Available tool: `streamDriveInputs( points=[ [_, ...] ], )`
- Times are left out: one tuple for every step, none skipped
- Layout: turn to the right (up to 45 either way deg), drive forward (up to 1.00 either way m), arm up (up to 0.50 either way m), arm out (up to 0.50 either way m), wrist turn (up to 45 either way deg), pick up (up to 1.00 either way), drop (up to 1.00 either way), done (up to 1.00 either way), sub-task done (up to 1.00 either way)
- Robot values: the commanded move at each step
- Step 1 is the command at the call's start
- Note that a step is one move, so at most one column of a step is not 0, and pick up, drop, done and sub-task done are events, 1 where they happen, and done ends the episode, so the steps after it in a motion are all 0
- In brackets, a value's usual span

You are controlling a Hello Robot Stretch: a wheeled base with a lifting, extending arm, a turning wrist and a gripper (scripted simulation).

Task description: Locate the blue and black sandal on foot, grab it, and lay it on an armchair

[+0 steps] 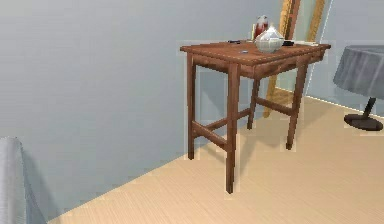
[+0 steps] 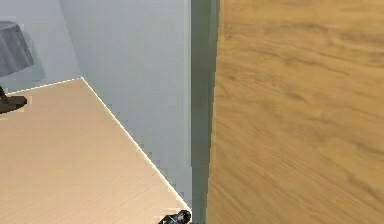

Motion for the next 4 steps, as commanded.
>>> streamDriveInputs(
  points=[
    [0.0,0.00,0.00,0.00,0.0,1.00,0.00,0.00,0.00],
    [0.0,0.00,0.10,0.00,0.0,0.00,0.00,0.00,0.00],
    [0.0,0.00,0.50,0.00,0.0,0.00,0.00,0.00,0.00],
    [0.0,0.00,0.38,0.00,0.0,0.00,0.00,0.00,0.00]
  ],
)
